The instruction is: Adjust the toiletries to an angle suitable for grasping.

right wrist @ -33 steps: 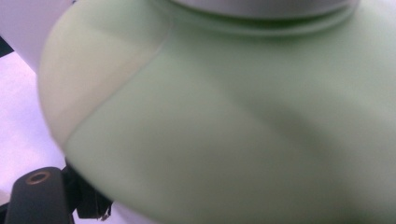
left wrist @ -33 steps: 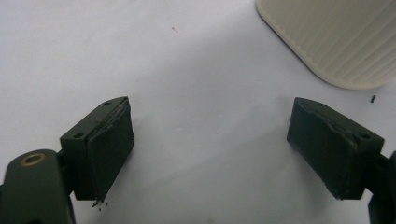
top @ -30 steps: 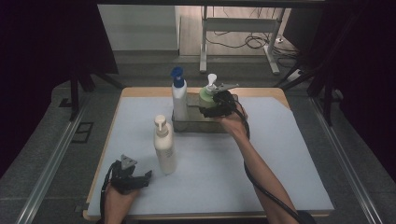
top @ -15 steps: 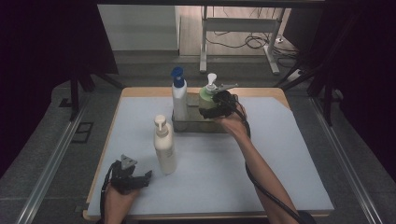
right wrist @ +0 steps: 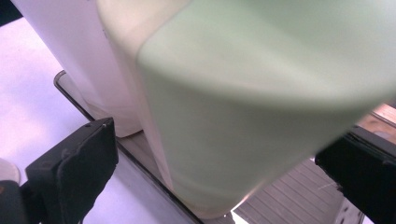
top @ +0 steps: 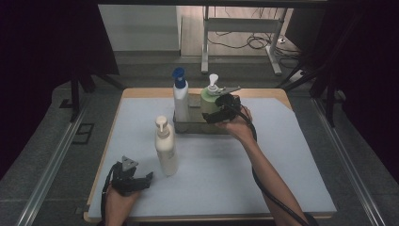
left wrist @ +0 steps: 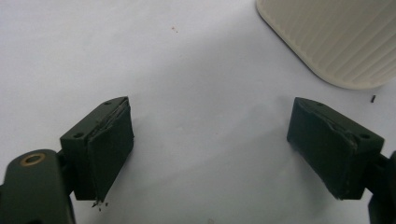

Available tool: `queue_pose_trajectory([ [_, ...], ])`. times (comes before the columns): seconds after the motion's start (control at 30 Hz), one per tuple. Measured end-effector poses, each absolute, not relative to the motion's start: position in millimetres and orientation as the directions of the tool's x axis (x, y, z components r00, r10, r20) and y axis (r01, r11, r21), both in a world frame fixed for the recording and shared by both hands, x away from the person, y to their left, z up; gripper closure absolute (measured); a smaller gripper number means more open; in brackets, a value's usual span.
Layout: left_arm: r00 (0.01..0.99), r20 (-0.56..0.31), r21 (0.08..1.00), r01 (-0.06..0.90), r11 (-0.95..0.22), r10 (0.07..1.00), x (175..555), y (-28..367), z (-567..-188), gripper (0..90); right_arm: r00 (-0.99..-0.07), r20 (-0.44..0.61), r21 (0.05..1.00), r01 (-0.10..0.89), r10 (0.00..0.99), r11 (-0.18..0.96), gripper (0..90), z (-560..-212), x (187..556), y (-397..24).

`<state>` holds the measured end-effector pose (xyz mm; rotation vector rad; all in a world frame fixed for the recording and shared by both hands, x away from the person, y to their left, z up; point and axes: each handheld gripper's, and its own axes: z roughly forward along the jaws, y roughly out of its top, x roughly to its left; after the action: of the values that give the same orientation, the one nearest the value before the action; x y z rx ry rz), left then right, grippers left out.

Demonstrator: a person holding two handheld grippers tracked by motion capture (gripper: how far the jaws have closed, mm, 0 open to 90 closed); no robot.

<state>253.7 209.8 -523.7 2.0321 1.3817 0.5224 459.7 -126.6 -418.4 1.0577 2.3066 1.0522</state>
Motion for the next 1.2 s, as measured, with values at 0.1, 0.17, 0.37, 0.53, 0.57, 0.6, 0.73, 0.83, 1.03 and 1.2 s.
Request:
queue_pose_trajectory([
  [0.1, 0.375, -0.019, 0.682, 0.683, -0.262, 0.927, 254, 210, -524, 14.4, -0.641, -0.026, 0.765, 0.481, 0.767, 0.428, 0.0, -417, 457, -130],
  [0.17, 0.374, -0.019, 0.682, 0.683, -0.262, 0.927, 254, 210, -524, 14.4, -0.640, -0.019, 0.766, 0.485, 0.768, 0.423, 0.8, -417, 454, -133],
  [0.37, 0.374, -0.020, 0.683, 0.682, -0.261, 0.927, 254, 210, -524, 14.4, -0.636, -0.019, 0.799, 0.454, 0.771, 0.394, 14.9, -412, 445, -146],
  [0.53, 0.374, -0.019, 0.682, 0.683, -0.262, 0.927, 254, 210, -524, 14.4, -0.648, 0.012, 0.799, 0.464, 0.761, 0.383, 26.6, -409, 439, -157],
  [0.57, 0.375, -0.019, 0.682, 0.683, -0.262, 0.927, 254, 210, -524, 14.4, -0.648, 0.014, 0.799, 0.465, 0.761, 0.381, 29.7, -409, 439, -159],
  [0.6, 0.374, -0.019, 0.682, 0.683, -0.262, 0.927, 254, 210, -524, 14.4, -0.648, 0.024, 0.799, 0.470, 0.761, 0.375, 31.8, -409, 438, -162],
  [0.73, 0.375, -0.019, 0.682, 0.683, -0.262, 0.927, 254, 210, -524, 14.4, -0.650, 0.053, 0.801, 0.481, 0.758, 0.357, 37.0, -409, 437, -169],
  [0.83, 0.375, -0.019, 0.682, 0.683, -0.262, 0.927, 254, 210, -524, 14.4, -0.641, 0.060, 0.804, 0.485, 0.765, 0.344, 45.0, -411, 437, -177],
  [1.03, 0.375, -0.019, 0.682, 0.683, -0.262, 0.927, 254, 210, -524, 14.4, -0.637, 0.063, 0.807, 0.485, 0.768, 0.337, 65.1, -416, 438, -184],
  [1.2, 0.375, -0.019, 0.682, 0.683, -0.262, 0.927, 254, 210, -524, 14.4, -0.630, 0.034, 0.806, 0.476, 0.776, 0.351, 78.4, -421, 442, -187],
])
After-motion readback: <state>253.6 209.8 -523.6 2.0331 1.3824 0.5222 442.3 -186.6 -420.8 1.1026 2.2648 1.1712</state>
